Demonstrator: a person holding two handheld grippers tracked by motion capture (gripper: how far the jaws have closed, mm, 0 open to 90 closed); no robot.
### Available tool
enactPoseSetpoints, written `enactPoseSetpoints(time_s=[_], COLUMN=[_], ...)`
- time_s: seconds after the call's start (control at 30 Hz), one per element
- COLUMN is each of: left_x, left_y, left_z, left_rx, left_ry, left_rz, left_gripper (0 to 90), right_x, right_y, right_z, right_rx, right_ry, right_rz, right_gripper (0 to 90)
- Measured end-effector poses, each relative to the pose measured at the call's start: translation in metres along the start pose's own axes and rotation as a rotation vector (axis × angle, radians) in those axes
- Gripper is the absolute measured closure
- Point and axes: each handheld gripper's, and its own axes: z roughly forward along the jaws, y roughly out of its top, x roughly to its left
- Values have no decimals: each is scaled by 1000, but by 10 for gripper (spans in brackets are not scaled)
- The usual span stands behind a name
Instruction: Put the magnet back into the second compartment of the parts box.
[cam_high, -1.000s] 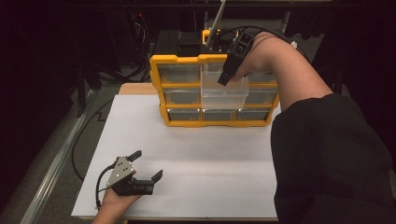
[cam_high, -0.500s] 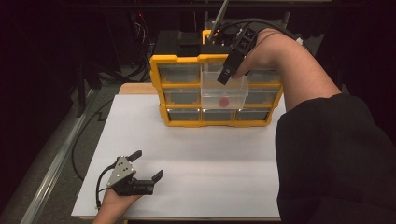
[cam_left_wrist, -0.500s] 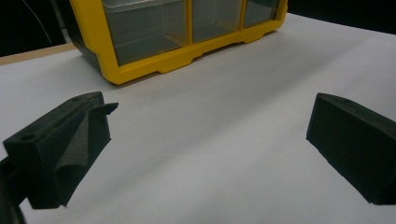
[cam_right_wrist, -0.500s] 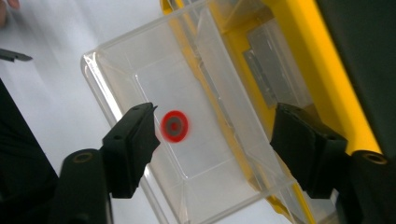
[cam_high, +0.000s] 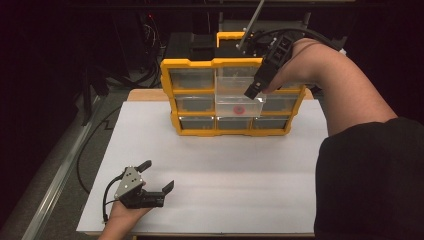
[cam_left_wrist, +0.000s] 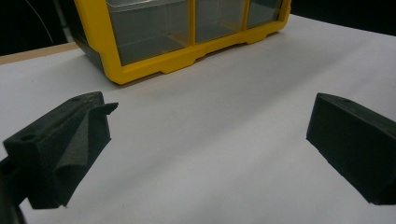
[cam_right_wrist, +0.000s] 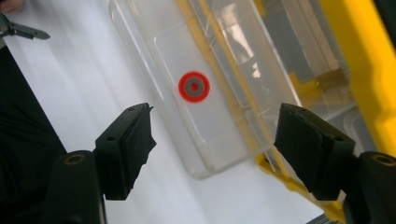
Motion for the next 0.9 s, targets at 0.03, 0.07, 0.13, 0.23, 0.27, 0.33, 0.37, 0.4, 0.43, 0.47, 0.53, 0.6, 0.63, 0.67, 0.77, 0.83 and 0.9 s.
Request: enactPoseSetpoints(time_s=[0.03,0.07,0.13,0.23,0.27,0.33,0.37,0.4,0.43,0.47,0.53,0.6,0.63,0.67,0.77,0.83,0.9], left_x=[0,0,0,-1,-1,0,0,1,1,0,0,0,0,0,0,-1,-1], left_y=[0,0,0,0,0,1,1,1,1,1,1,1,1,1,2,2,2], left_z=[0,1,2,3,3,3,3,2,3,2,2,2,3,3,3,3,3], left_rx=[1,1,5,7,9,5,6,8,5,3,1,4,3,4,4,3,1], left_ry=[0,0,-3,-4,-1,3,3,5,7,7,6,3,1,-1,-3,-5,-7], left_rz=[0,-1,2,10,13,11,9,9,8,6,6,9,10,10,12,14,17], left_gripper=[8,8,8,8,8,8,8,8,8,8,8,8,8,8,8,8,8], right_x=[0,1,1,3,4,4,5,6,7,7,9,12,13,15,19,21,23], right_y=[-3,-7,-14,-24,-28,-34,-37,-40,-43,-45,-50,-55,-57,-59,-66,-72,-77], right_z=[0,-1,-1,-1,-1,-1,-1,0,0,0,1,1,2,3,6,9,12], right_rx=[-3,-9,-5,-4,-4,1,2,0,0,-1,-3,3,0,-1,2,3,0], right_ry=[3,5,2,5,9,8,7,10,12,13,14,16,17,22,25,29,30], right_rz=[-2,6,16,20,24,26,27,27,30,31,30,35,33,35,40,42,51], right_gripper=[283,282,279,278,278,278,278,278,278,278,275,273,264,259,243,232,215])
